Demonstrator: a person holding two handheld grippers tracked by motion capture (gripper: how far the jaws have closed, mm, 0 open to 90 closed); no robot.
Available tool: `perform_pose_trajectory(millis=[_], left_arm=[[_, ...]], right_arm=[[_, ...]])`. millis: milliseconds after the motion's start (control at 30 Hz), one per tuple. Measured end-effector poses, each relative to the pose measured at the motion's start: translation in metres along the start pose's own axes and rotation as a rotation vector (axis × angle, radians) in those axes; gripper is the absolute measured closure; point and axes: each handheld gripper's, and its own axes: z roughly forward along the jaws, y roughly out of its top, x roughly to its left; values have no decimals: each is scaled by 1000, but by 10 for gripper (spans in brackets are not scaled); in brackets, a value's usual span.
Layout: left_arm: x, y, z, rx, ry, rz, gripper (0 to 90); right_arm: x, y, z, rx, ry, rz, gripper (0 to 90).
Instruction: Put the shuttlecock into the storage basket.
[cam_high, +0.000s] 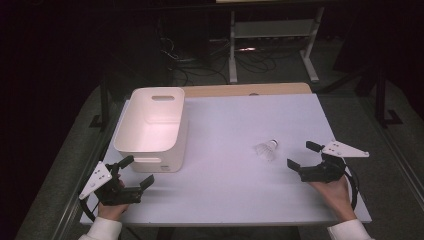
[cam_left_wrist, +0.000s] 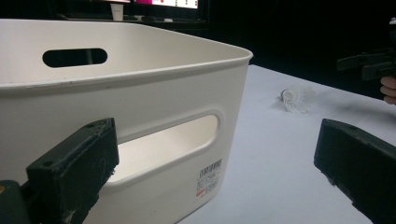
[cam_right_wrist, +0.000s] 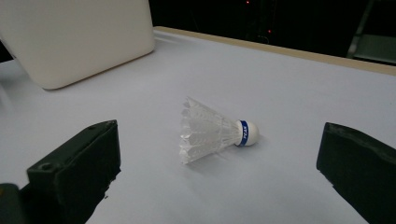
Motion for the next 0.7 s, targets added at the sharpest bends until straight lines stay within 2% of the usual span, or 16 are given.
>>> perform_pose_trajectory(millis=[333, 600, 700], left_arm=[[0, 0, 0, 2, -4, -2, 0], [-1, 0, -1, 5, -3, 0, 0], [1, 0, 0, 6, -5, -12, 0]], right_arm=[[1, 0, -2, 6, -3, -1, 0], [2, 1, -3, 16, 13, 12, 17], [3, 4, -4, 18, 9, 5, 17]])
